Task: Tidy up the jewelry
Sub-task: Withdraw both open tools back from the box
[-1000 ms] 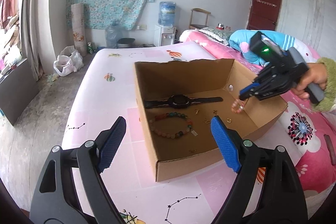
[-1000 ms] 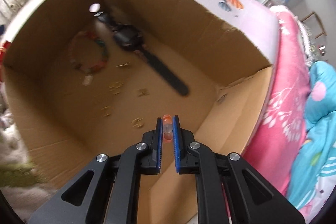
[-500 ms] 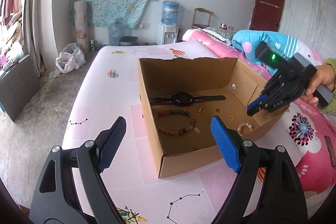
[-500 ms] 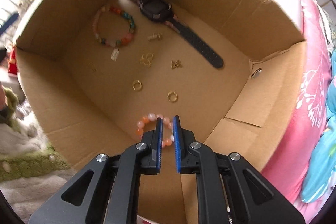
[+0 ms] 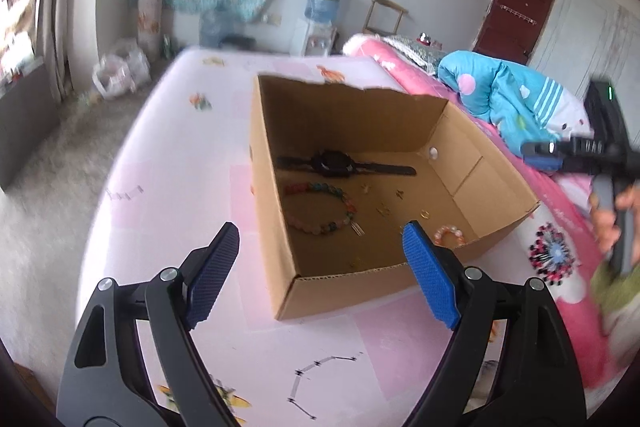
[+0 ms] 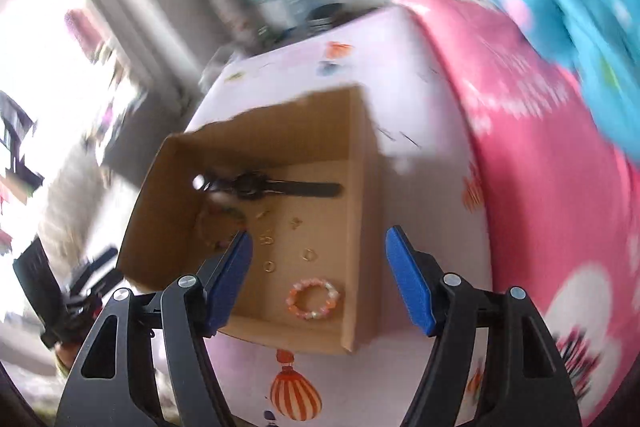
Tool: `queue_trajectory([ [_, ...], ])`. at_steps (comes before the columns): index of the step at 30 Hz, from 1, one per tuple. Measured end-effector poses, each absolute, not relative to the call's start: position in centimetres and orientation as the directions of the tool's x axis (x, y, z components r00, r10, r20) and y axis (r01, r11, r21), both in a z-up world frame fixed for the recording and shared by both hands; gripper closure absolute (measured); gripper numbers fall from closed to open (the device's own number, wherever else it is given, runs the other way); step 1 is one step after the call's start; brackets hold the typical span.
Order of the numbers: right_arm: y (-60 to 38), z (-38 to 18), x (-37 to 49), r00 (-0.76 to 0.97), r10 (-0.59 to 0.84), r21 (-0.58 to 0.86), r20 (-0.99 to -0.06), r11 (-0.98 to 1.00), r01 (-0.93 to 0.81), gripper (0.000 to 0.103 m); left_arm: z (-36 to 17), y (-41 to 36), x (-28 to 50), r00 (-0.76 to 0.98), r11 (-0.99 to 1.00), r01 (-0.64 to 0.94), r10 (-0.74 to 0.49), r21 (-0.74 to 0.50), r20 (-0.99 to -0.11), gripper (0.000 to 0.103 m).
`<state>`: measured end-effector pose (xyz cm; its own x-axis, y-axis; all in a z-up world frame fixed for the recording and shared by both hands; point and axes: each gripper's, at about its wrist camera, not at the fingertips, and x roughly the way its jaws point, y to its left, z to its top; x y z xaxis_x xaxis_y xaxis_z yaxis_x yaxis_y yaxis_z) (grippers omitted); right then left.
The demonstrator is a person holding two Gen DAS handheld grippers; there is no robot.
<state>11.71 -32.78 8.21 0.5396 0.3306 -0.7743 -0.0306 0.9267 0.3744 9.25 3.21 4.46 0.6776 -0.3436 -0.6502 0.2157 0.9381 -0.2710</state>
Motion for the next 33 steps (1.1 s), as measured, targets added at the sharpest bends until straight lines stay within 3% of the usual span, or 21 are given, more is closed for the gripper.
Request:
queue_trajectory([
  [4,-34.5,4.5,10.3,0.519,0.386,0.486,-0.763,0.872,0.066,0.036,3.3,3.4,10.6,0.613,0.911,0.174,-0.397,-0.374,-0.683,0.023],
  [9,-32.9,1.9,9.8,0.483,0.462,0.539,-0.744,0.842,0.026,0.035,2.1,2.9,11.0,0.571,0.876,0.12,-0.447,-0.468,-0.689,0.022],
  [14,-30.2,2.6,9.5,0.489,0.406,0.441,-0.772,0.896,-0.049,0.033,2.1,1.4,10.4,0.599,0.913,0.099,-0.373,-0.397,-0.709,0.021],
  [33,-28.6,2.2,4.8,0.496,0.395,0.439,-0.773,0.898,-0.032,0.032,2.8,2.0,5.5,0.616,0.93,0.042,-0.312,-0.366,-0.723,0.02],
])
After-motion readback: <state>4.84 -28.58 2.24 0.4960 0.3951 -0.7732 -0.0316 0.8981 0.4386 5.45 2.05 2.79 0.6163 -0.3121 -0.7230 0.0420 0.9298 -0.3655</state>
